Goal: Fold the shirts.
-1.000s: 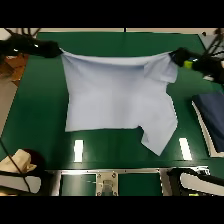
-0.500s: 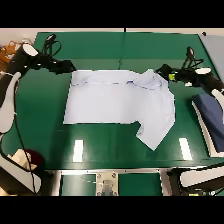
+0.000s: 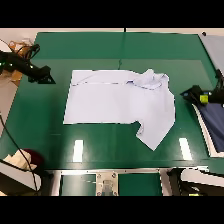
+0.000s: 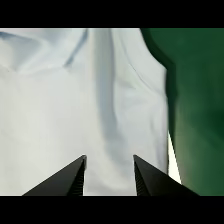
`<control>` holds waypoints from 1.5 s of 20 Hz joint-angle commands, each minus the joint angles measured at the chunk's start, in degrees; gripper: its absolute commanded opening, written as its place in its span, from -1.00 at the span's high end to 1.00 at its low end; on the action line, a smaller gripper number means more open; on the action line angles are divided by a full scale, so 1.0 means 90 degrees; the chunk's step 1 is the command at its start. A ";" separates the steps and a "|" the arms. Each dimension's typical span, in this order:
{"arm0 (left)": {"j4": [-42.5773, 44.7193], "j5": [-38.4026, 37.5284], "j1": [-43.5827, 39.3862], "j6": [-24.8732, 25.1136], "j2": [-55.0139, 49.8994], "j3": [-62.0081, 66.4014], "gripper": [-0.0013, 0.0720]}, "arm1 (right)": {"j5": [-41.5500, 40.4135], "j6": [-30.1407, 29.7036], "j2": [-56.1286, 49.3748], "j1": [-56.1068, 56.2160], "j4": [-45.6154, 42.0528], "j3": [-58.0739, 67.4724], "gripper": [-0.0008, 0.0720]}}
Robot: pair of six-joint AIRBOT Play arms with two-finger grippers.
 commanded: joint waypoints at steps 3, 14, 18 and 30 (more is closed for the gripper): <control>0.0874 0.0568 0.0075 0.0153 0.1598 -0.2727 0.91 | 0.0187 0.0306 0.0750 -0.1015 -0.0852 -0.1535 -0.15; 0.0607 0.1802 0.0534 -0.0294 0.2317 -0.4845 -0.29 | -0.0629 -0.0066 -0.0376 0.0170 0.0034 -0.1957 -0.19; -0.0646 0.2424 0.0534 0.0032 0.1987 -0.5559 -0.29 | -0.0765 -0.0277 -0.0403 0.0172 0.0032 -0.1889 -0.16; -0.1868 0.2271 -0.0024 0.0957 0.1290 -0.5661 0.13 | -0.0755 -0.0296 -0.0410 0.0165 0.0032 -0.1637 -0.20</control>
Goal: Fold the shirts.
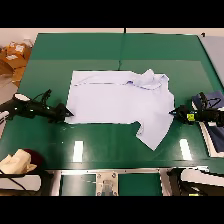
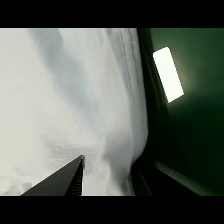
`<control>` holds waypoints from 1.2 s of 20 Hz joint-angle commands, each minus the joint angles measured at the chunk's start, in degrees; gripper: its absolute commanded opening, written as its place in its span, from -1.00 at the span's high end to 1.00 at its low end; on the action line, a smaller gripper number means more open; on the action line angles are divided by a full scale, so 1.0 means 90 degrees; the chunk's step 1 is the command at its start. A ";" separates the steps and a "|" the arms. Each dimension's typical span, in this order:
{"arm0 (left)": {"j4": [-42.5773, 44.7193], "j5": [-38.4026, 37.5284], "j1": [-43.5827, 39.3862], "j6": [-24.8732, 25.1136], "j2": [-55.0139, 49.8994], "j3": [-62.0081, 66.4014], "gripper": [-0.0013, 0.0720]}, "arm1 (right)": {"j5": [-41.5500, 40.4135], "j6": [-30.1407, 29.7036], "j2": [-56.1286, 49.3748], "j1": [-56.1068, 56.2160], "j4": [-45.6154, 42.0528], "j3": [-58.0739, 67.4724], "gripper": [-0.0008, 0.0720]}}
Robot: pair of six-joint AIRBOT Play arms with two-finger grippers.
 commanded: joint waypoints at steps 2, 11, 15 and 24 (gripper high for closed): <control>-0.0092 -0.0068 -0.0051 0.0260 -0.0027 0.0005 0.50 | 0.0107 -0.0022 -0.0039 0.0061 0.0022 0.0007 -0.20; -0.0090 -0.1392 -0.0053 0.0350 0.0022 0.1450 0.92 | 0.1447 -0.0090 0.0163 0.0418 0.0568 0.0784 0.93; -0.0109 -0.1817 -0.0053 0.0172 0.1144 0.2637 0.92 | 0.1846 0.0185 0.1520 0.0418 0.1644 0.2229 0.93; 0.0170 -0.0308 -0.0051 0.0046 0.4690 0.6297 0.91 | -0.0041 0.1086 0.4702 0.0410 0.2232 0.5863 0.93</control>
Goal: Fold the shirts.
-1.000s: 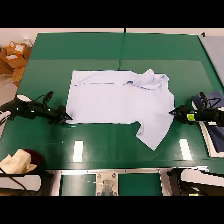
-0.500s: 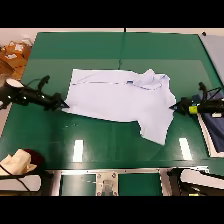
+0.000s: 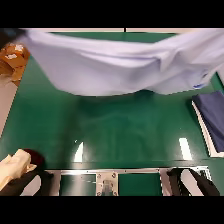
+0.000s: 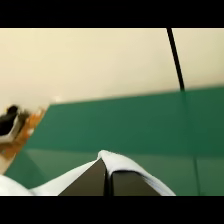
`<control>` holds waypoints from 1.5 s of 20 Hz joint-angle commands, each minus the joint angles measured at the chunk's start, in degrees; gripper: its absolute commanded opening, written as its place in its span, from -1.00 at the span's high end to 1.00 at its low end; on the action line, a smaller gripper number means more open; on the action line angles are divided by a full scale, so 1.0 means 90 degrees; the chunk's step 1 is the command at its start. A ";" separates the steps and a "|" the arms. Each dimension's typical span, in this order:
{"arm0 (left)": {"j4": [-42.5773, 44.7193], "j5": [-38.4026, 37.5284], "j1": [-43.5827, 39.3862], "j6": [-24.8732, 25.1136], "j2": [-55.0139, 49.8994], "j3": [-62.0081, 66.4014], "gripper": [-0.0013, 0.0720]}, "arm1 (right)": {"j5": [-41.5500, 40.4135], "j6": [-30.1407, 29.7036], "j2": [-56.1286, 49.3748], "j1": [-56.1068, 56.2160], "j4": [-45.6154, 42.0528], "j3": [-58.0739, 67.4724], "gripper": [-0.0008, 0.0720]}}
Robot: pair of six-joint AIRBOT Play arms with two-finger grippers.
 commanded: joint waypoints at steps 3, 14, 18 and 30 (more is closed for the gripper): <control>0.1052 0.0617 0.0002 -0.0277 0.1197 0.1695 0.91 | -0.1348 0.0481 0.1144 0.0002 -0.0243 0.1246 0.93; 0.0928 -0.0712 0.0000 -0.0610 -0.1902 0.1719 0.91 | -0.1766 -0.0151 -0.0372 0.1054 -0.0359 -0.2016 0.93; 0.0352 -0.1139 -0.0041 -0.0595 -0.4265 0.1719 0.91 | -0.3150 -0.0648 -0.1928 0.1855 -0.0357 -0.2965 0.93; 0.0653 0.1506 -0.0614 -0.0736 -0.6662 0.1722 0.91 | -0.3917 -0.0493 -0.5894 0.2149 -0.0330 -0.0668 0.93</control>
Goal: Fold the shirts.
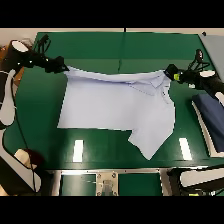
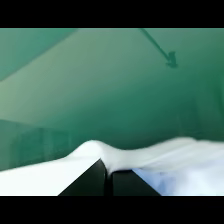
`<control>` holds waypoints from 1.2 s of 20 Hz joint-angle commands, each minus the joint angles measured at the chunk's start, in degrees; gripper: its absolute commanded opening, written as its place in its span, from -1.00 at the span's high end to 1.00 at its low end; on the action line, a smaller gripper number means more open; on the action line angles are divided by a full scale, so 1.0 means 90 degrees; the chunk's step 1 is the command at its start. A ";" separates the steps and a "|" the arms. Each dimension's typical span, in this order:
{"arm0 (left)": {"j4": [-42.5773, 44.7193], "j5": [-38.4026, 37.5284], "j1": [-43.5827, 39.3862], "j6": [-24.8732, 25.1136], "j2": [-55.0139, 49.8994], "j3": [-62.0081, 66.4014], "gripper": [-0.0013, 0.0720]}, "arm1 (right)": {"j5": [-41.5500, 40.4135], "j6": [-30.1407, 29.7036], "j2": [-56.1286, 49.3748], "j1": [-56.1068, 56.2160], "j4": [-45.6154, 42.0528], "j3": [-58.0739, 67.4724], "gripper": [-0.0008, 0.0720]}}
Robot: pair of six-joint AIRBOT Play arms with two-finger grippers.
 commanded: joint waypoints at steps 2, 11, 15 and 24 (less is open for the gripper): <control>0.0036 0.1358 -0.0024 -0.0015 -0.0155 0.0005 0.91 | 0.0017 0.0333 -0.0945 0.0029 -0.0007 0.1523 0.93; 0.0913 0.0117 -0.0022 -0.0046 -0.0359 0.0002 0.91 | 0.1914 0.0469 -0.1387 -0.0236 -0.1115 0.2178 0.93; 0.1586 -0.0831 -0.0022 -0.0204 -0.0359 -0.0158 0.91 | 0.2994 0.0826 -0.1384 -0.0544 -0.2242 0.2157 0.93; 0.1430 -0.0925 -0.0024 -0.0369 -0.0357 -0.0908 0.91 | 0.3517 0.1020 -0.1372 -0.0491 -0.3067 0.1671 0.93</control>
